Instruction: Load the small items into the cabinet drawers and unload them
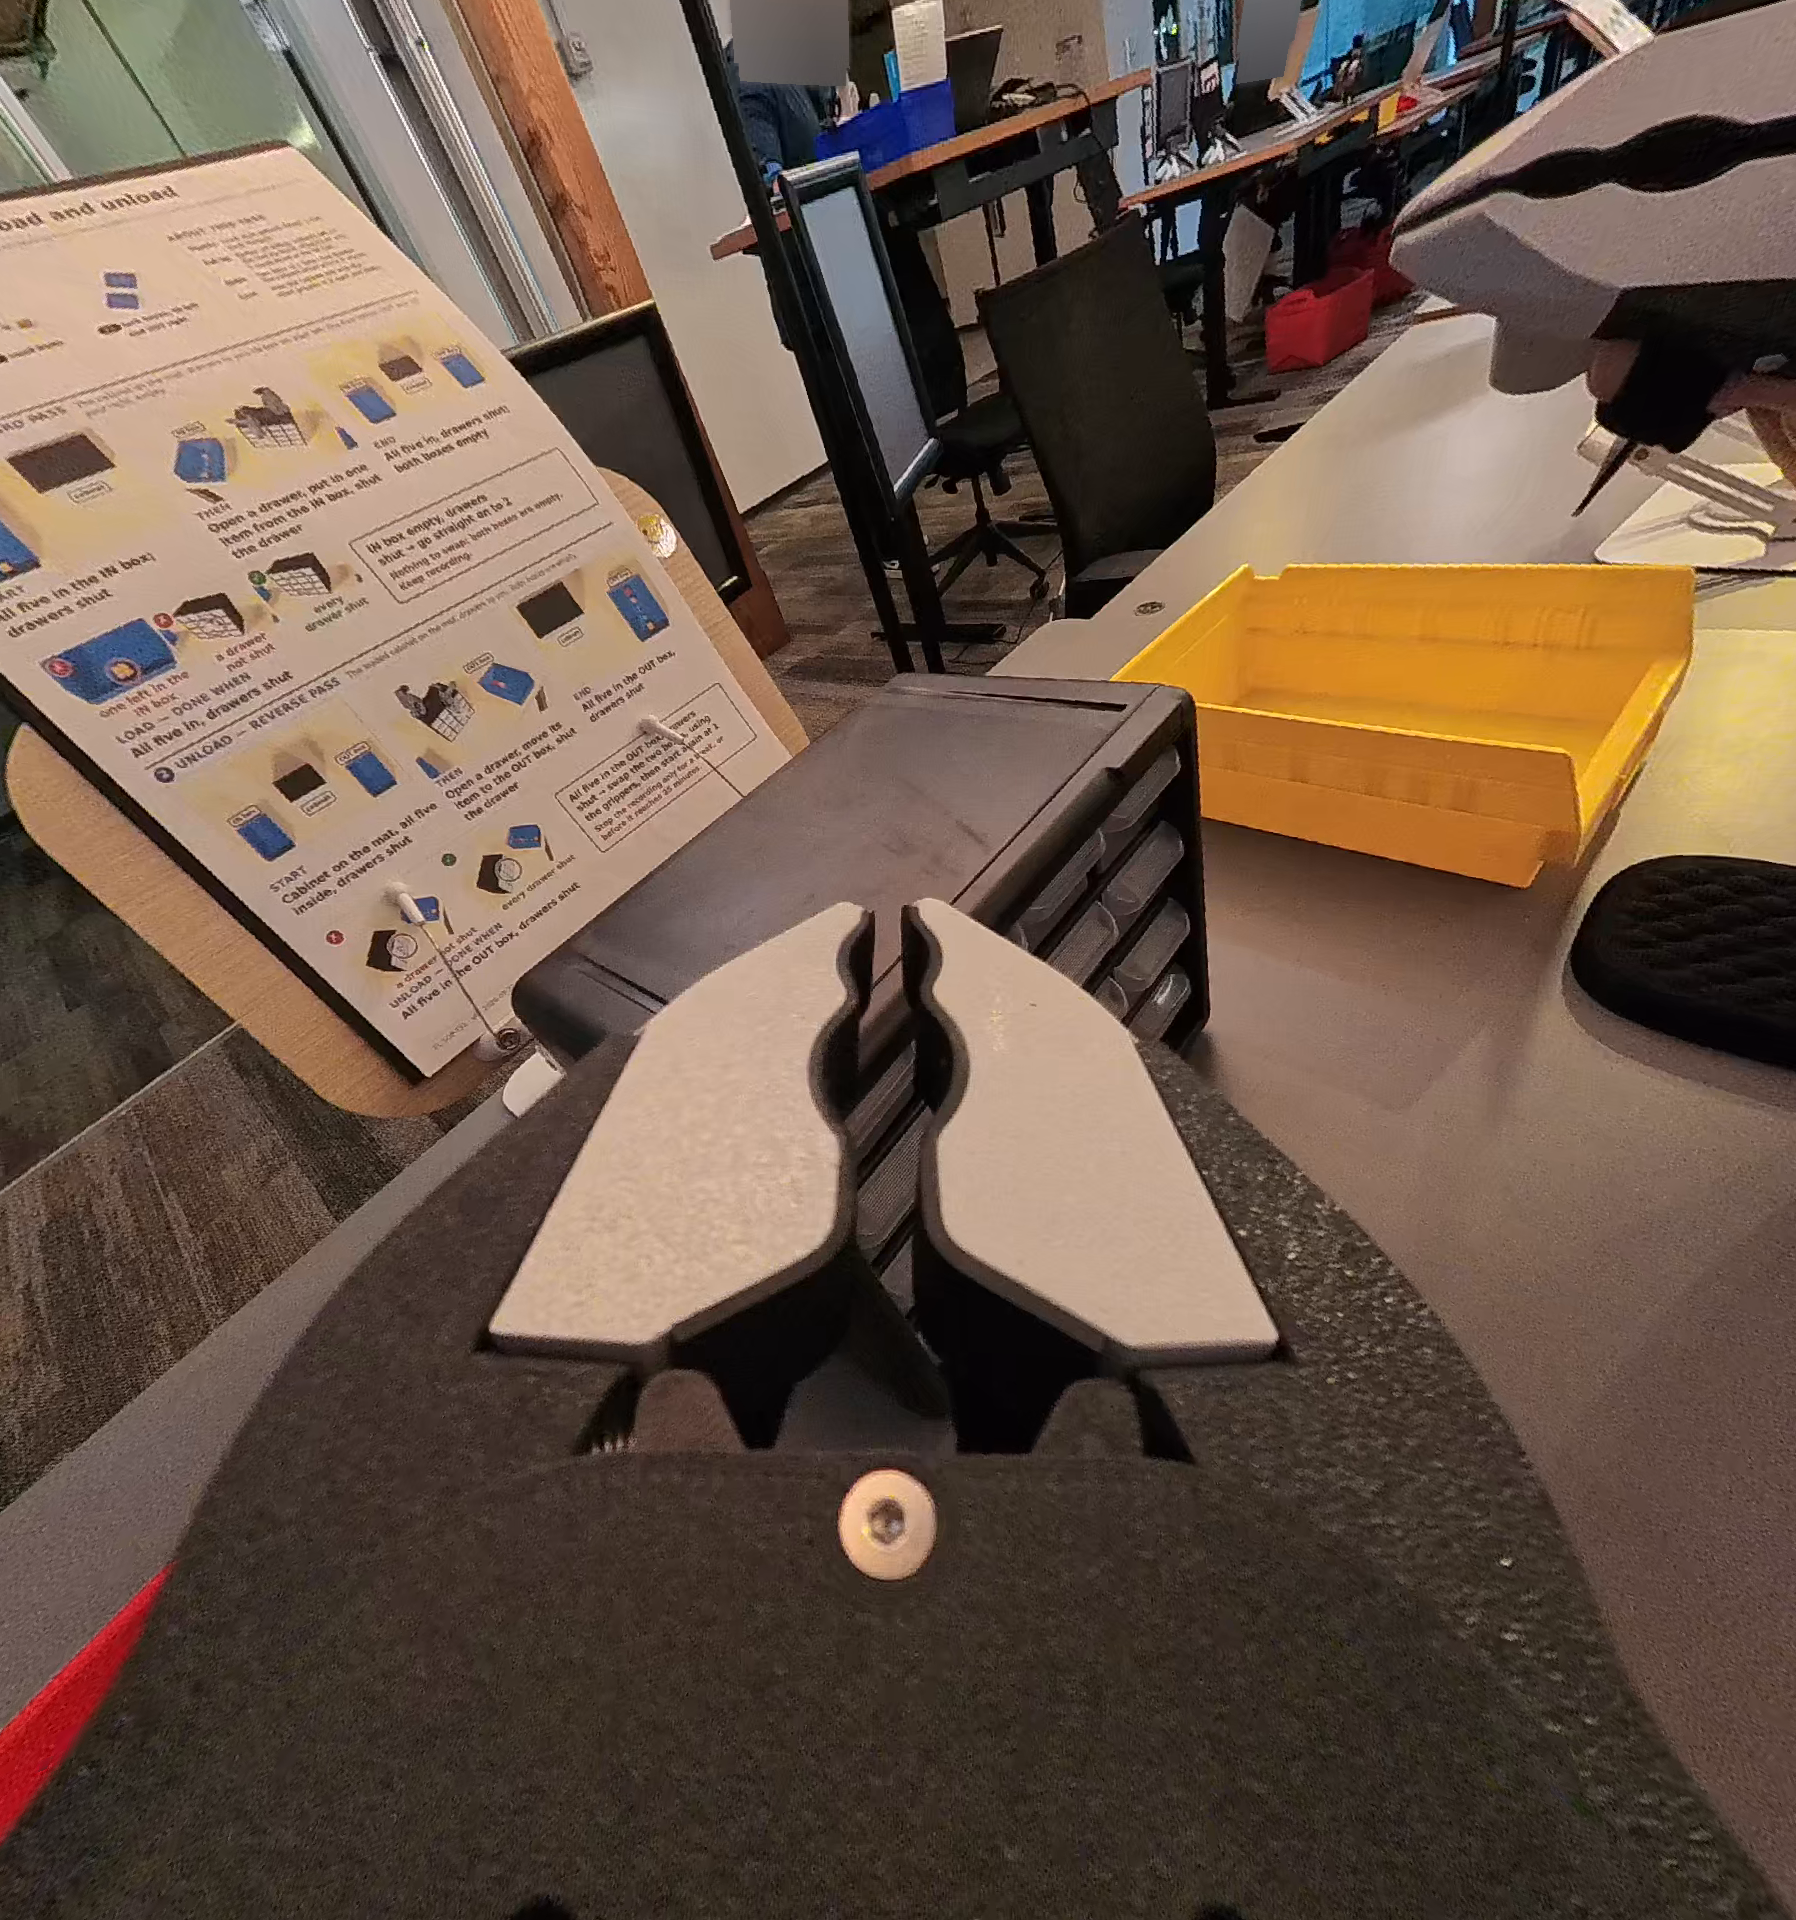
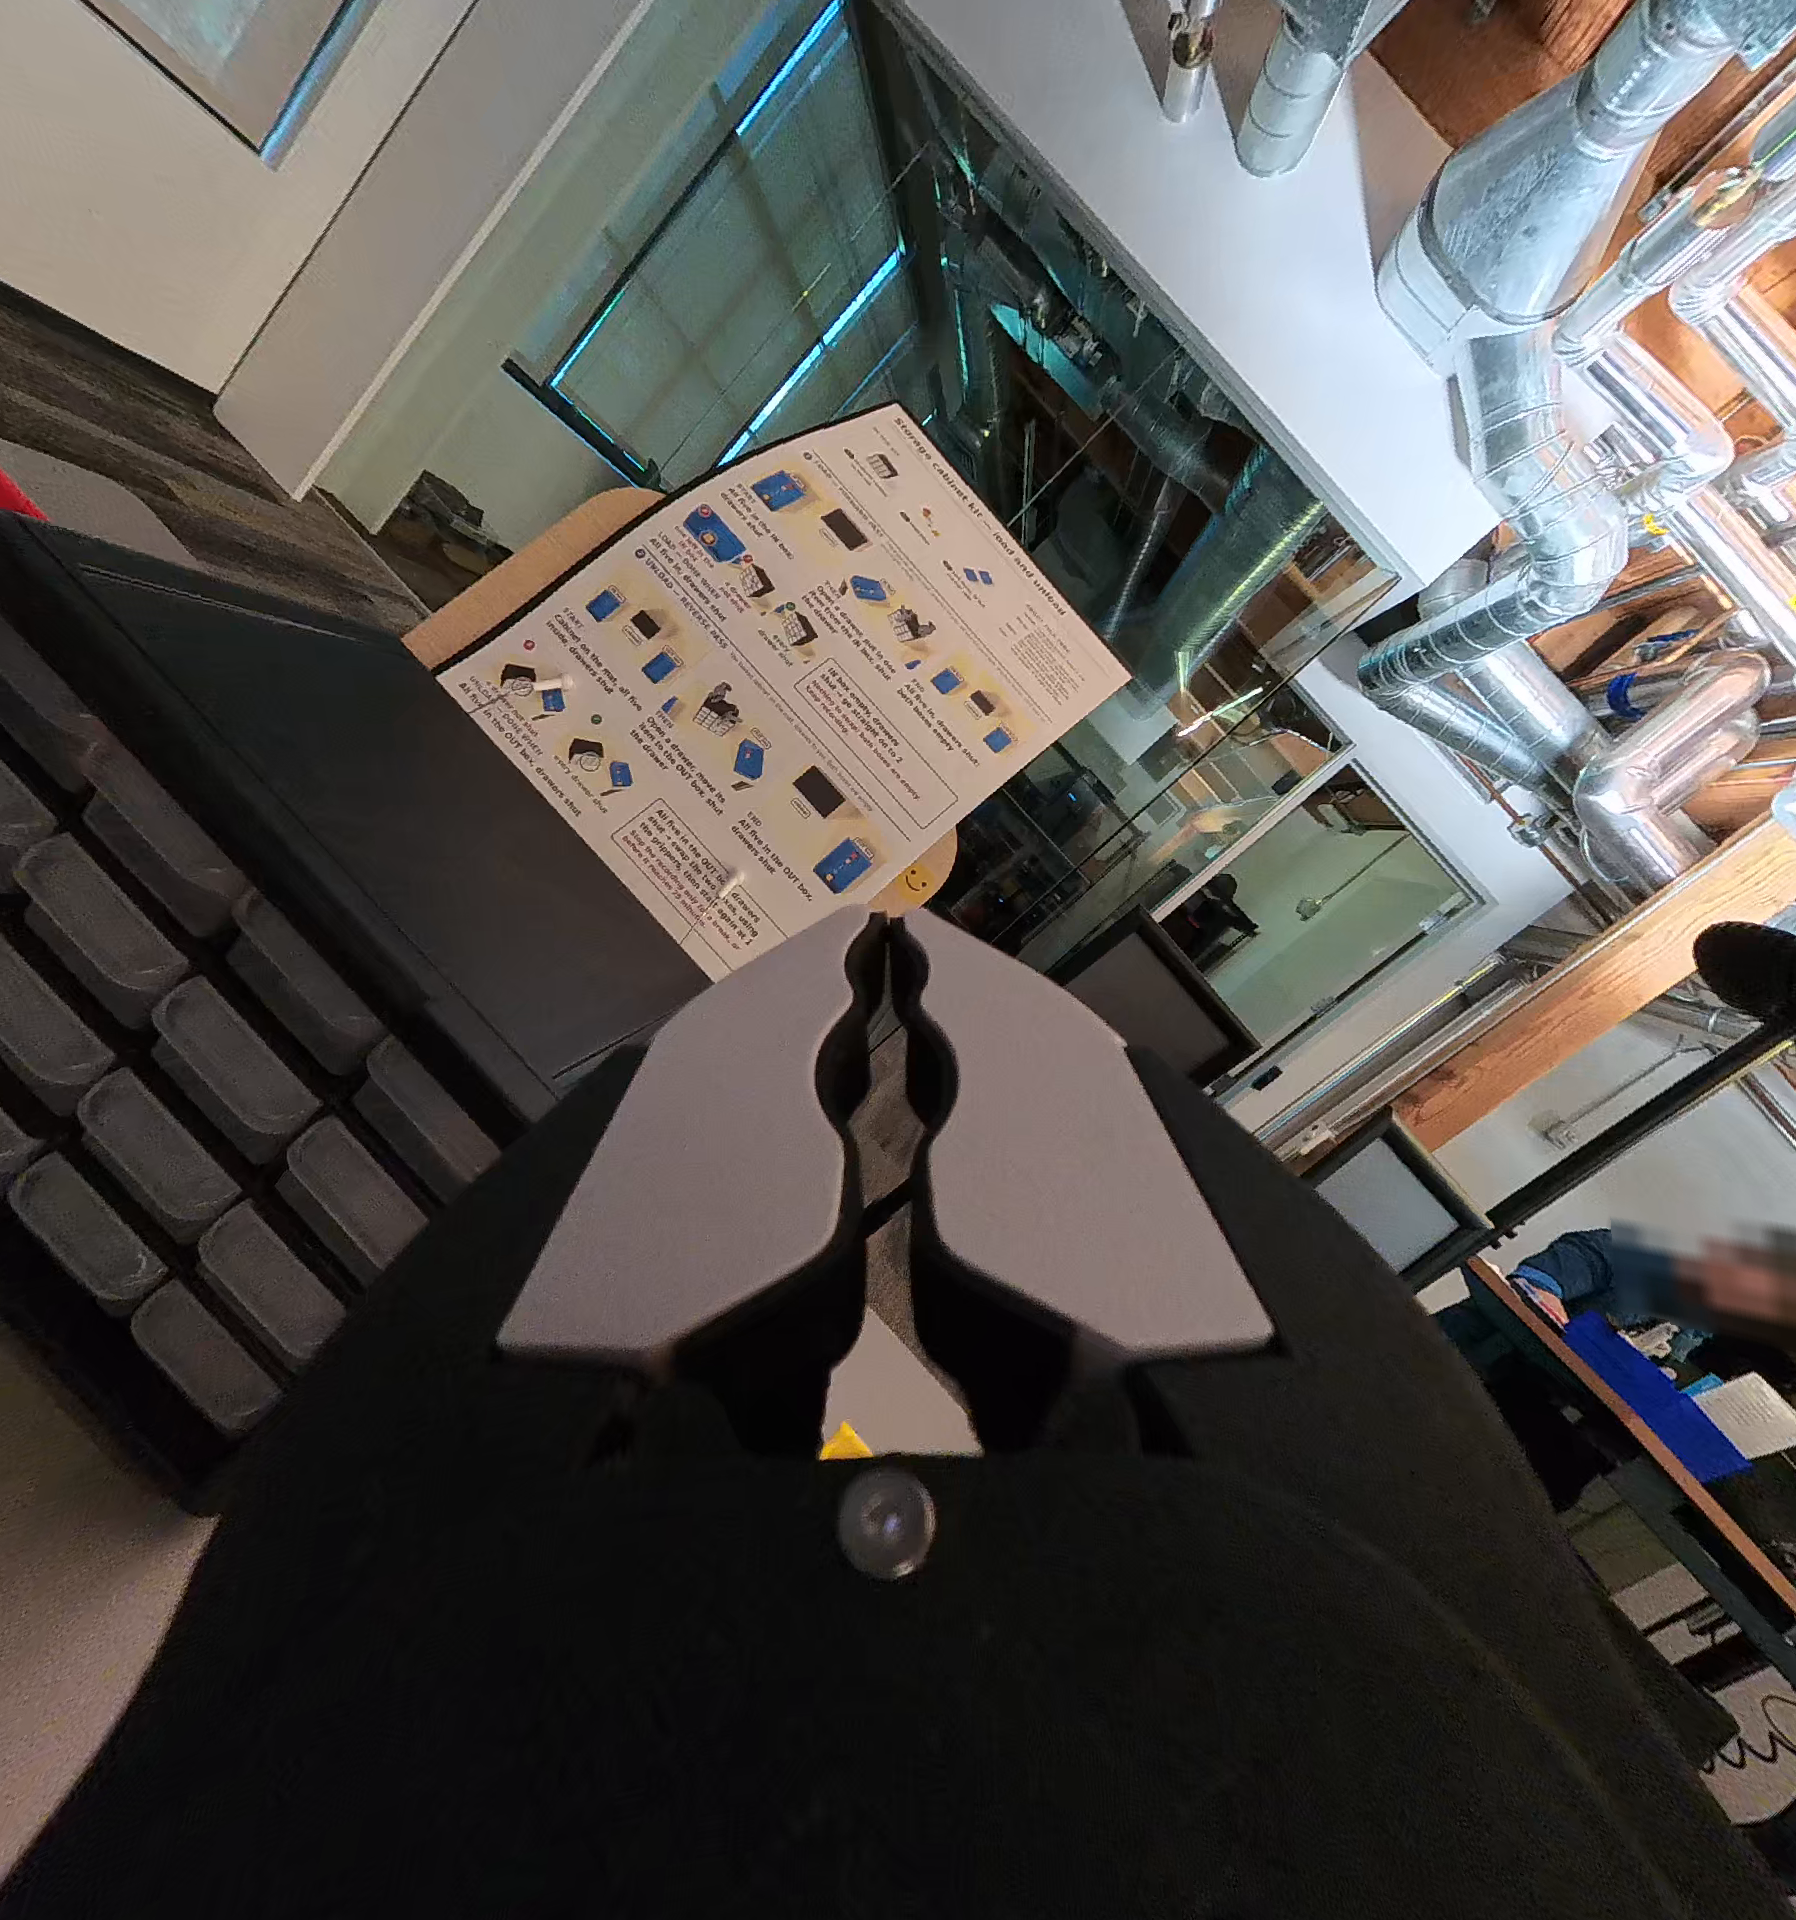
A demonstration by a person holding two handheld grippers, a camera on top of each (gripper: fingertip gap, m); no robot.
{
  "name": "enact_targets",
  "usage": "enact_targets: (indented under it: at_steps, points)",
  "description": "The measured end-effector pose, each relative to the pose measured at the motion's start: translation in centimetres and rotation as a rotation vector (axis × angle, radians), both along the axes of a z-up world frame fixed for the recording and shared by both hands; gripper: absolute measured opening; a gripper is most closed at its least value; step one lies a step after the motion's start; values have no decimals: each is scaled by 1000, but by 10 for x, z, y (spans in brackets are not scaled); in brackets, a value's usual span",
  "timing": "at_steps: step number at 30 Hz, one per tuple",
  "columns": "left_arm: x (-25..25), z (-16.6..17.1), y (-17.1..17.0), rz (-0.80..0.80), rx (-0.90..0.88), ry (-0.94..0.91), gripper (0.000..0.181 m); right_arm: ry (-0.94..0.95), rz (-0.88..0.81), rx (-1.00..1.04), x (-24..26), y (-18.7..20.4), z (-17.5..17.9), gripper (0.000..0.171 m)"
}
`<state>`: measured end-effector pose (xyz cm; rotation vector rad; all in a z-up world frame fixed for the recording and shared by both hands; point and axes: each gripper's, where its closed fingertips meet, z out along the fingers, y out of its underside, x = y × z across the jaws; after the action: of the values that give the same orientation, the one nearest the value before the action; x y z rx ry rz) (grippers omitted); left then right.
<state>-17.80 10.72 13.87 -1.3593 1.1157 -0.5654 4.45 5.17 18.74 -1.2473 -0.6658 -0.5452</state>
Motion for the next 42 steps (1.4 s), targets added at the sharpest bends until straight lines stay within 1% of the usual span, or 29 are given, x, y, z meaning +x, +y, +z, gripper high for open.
enact_targets:
  at_steps: [6, 10, 21, 25, 33, 36, 38, 42]
  points:
    - [3, -3, 0, 0, 5, 17, 4, -8, -7, -16, 1, 5, -5, 1]
    - [4, -4, 0, 1, 10, 22, 0, 10, -6, -29, 2, 8, -7, 1]
    - [6, -5, -1, -3, 11, 32, 0, 55, 1, -25, 5, 8, -5, 1]
    - [6, -6, -1, -3, 9, 36, 0, 106, 23, -21, 5, 8, -2, 1]
    - [7, -7, -1, 0, 8, 42, 0, 272, 71, -12, 12, 5, 7, 1]
    - [6, -7, 0, 2, 5, 41, 0, 302, 84, -5, 14, 4, 10, 1]
    - [6, -7, 0, 3, 5, 42, 0, 300, 80, 7, 16, 3, 11, 1]
    - [6, -8, 0, 2, 6, 47, 0, 208, 22, 48, 19, 3, 11, 1]
